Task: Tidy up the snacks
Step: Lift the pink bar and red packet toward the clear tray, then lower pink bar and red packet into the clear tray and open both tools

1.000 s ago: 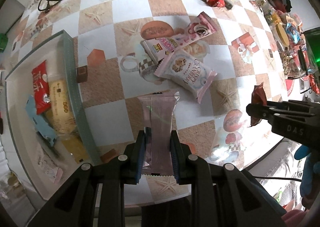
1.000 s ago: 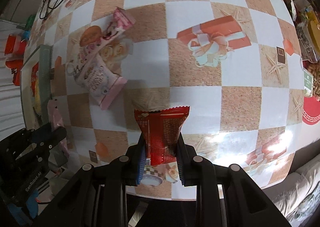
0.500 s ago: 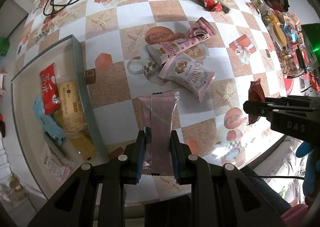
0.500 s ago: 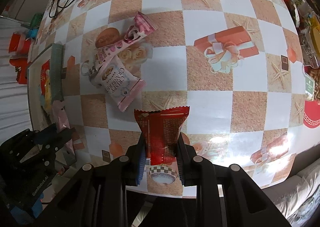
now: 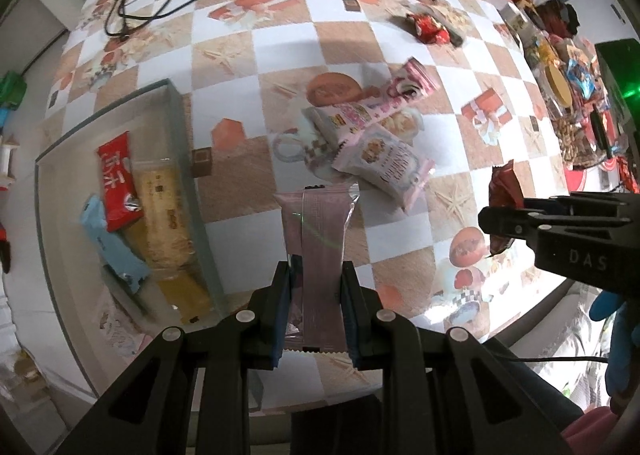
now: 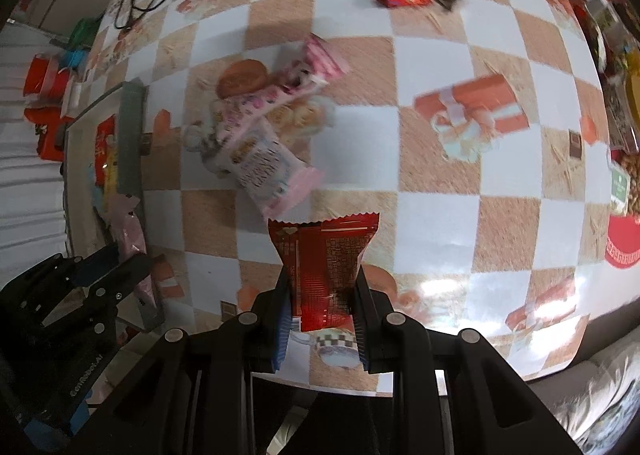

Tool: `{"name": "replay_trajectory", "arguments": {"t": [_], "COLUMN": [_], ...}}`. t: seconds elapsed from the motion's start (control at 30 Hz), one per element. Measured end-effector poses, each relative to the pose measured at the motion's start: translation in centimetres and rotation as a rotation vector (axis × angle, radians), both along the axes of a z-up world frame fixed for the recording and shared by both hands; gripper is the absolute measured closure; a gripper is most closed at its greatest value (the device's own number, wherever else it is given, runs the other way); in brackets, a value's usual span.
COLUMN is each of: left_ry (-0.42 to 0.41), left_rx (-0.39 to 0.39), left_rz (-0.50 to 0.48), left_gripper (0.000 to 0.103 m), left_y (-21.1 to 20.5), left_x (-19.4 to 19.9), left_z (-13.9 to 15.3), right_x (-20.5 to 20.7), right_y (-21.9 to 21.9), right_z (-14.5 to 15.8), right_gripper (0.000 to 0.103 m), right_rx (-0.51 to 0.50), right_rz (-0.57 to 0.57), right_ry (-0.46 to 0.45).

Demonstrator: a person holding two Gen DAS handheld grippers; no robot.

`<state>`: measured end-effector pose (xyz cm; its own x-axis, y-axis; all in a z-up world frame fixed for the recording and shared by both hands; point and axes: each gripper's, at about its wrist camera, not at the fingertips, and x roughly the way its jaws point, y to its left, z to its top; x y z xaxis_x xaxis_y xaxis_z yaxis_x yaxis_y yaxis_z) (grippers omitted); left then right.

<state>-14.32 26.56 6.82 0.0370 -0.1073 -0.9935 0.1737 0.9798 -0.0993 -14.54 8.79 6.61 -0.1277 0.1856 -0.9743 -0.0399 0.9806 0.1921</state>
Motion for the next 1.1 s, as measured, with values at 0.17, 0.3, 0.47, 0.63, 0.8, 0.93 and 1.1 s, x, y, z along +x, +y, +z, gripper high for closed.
{"name": "replay_trajectory", "arguments": {"t": [0.17,0.3,0.47,0.63,0.8,0.93,1.1], "left_ry": [-0.027,-0.049,-0.064,-0.056,-0.014,0.027,0.068], "left_rx": [-0.003,-0.001,0.0,0.024,0.044,0.055,0.065], "left_rz": [0.055,0.145,0.274,0.365,0.418,0.437,0.45], "left_gripper": [0.077,0.077,0.077,0.077,0.077,0.077,0.077], "left_y": [2.4,5.6,10.3,14.3,16.8,18.0,19.0], "left_x": [0.1,0.3,0.2,-0.8,-2.6,-4.2,-5.5], "left_z": [0.8,1.5,1.9,1.3,0.0,-1.3,-2.4], "right_x": [1.3,2.4,3.2,3.5,2.9,2.0,0.5], "right_y": [2.5,5.7,9.8,14.6,19.2,22.3,25.4], "right_z": [0.9,1.7,2.4,2.6,2.4,1.7,0.1], "right_gripper": [0.075,0.075,0.075,0.075,0.075,0.075,0.075], "right_rx": [0.008,0.022,0.038,0.058,0.086,0.106,0.12], "right_rz": [0.057,0.125,0.213,0.305,0.387,0.443,0.504], "right_ry": [-0.024,-0.044,-0.062,-0.068,-0.062,-0.043,0.001]}}
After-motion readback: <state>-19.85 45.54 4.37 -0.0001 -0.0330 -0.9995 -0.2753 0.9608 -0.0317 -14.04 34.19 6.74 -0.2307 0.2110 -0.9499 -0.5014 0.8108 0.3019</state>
